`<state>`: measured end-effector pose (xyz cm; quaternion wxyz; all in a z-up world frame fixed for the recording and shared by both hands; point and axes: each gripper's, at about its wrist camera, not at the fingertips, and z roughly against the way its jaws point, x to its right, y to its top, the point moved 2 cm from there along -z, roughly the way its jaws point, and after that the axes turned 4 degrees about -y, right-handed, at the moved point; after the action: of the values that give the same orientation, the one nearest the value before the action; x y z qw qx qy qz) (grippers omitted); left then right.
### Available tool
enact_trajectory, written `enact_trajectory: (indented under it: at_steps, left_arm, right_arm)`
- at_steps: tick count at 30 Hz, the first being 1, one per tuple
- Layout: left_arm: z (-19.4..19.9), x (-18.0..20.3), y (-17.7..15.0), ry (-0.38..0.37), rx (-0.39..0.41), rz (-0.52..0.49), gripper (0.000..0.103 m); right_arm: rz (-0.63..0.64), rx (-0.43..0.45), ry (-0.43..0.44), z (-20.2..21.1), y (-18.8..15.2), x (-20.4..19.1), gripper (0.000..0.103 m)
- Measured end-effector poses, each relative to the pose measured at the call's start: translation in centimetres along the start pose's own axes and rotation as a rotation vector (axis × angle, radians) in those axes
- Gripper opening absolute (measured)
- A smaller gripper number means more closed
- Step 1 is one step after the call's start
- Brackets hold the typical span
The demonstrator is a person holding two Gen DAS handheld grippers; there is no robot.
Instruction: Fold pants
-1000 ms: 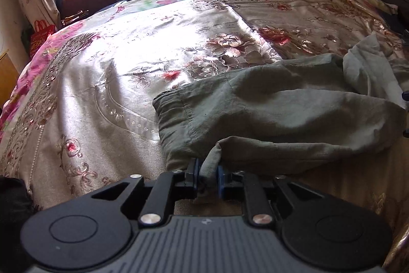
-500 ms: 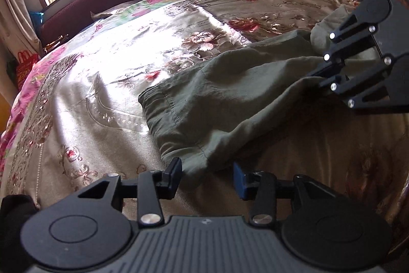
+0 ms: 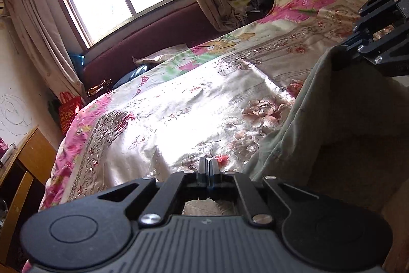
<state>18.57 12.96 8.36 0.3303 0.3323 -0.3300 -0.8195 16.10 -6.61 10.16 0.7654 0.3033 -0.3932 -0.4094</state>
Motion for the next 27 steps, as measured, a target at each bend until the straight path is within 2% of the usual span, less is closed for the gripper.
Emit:
enact_trajectory:
  at_steps: [1, 3, 6, 7, 9, 10, 11, 12, 15, 18, 19, 20, 21, 23, 27]
  left_arm:
    - [0.0, 0.3, -0.8, -0.011, -0.008, 0.009, 0.019]
    - [-0.9, 1.7, -3.5, -0.039, -0.069, 0.036, 0.02]
    - [-0.6, 3.9, -6.1, -0.154, -0.106, 0.118, 0.021]
    - [-0.1, 5.0, -6.5, -0.177, -0.096, 0.121, 0.026]
    - [0.7, 7.2, -7.1, -0.142, -0.075, 0.069, 0.047]
    - [0.8, 8.2, -7.2, -0.121, -0.057, 0.028, 0.067]
    - [0.7, 8.8, -7.2, -0.102, -0.042, -0.002, 0.074]
    - [0.4, 9.5, -6.9, -0.078, -0.026, -0.031, 0.074]
    - [-0.6, 10.9, -6.0, -0.088, -0.004, -0.055, 0.075]
    - [-3.0, 11.7, -5.6, 0.017, -0.039, -0.107, 0.072]
    - [-3.7, 11.4, -5.5, 0.028, -0.054, -0.102, 0.059]
    - [-4.6, 10.7, -5.2, 0.032, -0.08, -0.09, 0.037]
    - [-5.0, 9.7, -4.8, 0.032, -0.094, -0.074, 0.03]
    - [-4.7, 7.1, -3.5, 0.046, -0.075, -0.052, 0.03]
    - [-2.4, 3.6, -0.7, 0.149, 0.021, -0.092, 0.03]
  right_arm:
    - [0.003, 0.012, 0.007, 0.5, -0.4, -0.4, 0.006]
    - [0.014, -0.021, 0.068, 0.7, -2.4, -2.1, 0.006]
    - [0.047, -0.119, 0.116, -0.7, -6.5, -5.1, 0.006]
    - [0.025, -0.153, 0.13, -1.2, -7.2, -5.4, 0.006]
    - [-0.039, -0.167, 0.141, -1.5, -7.2, -4.6, 0.006]
    - [-0.065, -0.16, 0.14, -1.5, -6.7, -4.0, 0.006]
    - [-0.092, -0.151, 0.136, -1.4, -5.9, -3.2, 0.006]
    - [-0.118, -0.144, 0.138, -1.3, -5.3, -2.6, 0.006]
    - [-0.191, -0.127, 0.157, -1.2, -3.1, -1.0, 0.006]
    - [-0.22, -0.125, 0.181, -1.0, -2.3, -0.6, 0.006]
    - [-0.22, -0.125, 0.187, -0.9, -2.2, -0.6, 0.006]
    - [-0.213, -0.125, 0.189, -0.9, -2.1, -0.7, 0.006]
    - [-0.201, -0.124, 0.188, -0.9, -2.0, -0.7, 0.006]
    - [-0.171, -0.112, 0.176, -0.7, -1.7, -0.5, 0.006]
    - [-0.154, -0.068, 0.177, 0.2, -0.5, 0.2, 0.006]
